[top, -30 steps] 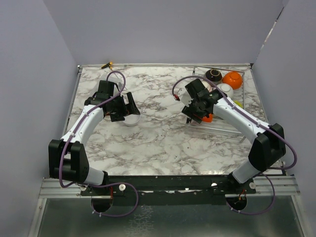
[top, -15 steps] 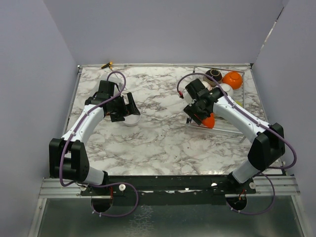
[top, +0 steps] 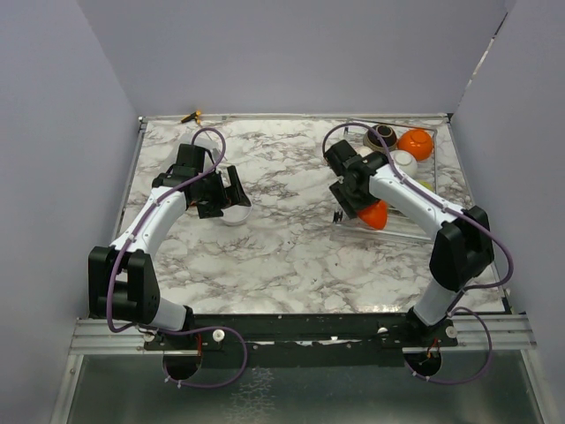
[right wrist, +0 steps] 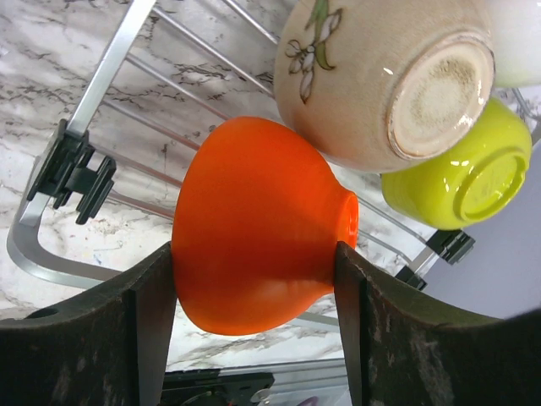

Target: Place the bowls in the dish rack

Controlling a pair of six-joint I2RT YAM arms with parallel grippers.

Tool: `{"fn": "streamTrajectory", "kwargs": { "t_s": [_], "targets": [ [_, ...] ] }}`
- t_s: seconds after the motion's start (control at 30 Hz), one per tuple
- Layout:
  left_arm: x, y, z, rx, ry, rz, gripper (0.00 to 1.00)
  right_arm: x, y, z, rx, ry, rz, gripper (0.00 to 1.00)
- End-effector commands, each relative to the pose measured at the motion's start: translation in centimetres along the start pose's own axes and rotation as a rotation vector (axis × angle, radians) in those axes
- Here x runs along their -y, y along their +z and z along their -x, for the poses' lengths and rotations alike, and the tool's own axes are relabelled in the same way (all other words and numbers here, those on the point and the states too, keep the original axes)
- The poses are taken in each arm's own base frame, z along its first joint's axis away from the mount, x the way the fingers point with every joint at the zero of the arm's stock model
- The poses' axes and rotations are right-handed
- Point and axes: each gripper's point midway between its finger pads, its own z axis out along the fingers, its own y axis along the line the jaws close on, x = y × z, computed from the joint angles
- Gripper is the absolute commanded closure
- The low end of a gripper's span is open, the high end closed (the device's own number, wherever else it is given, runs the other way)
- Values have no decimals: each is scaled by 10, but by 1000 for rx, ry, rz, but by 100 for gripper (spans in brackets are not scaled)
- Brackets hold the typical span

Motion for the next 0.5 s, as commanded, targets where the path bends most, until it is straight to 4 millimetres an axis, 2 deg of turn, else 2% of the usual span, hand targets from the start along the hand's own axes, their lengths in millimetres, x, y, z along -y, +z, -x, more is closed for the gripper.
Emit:
{"fn": "streamTrajectory", "kwargs": {
  "t_s": [0.0,0.13,0.3,0.47],
  "targets": [
    [-2,0,1,1,13,18,1,-14,5,-28,-158,138,-2,46],
    [-3,-1,2,3,13,18,1,-20,11,-24,-176,216,-9,44],
    [-3,-1,2,3,14,20,1,-25,21,-25,-220,280,-36,33],
    [-3,-1,1,4,15,21,1,-26,29,-23,-222,335,-69,29]
  ]
}}
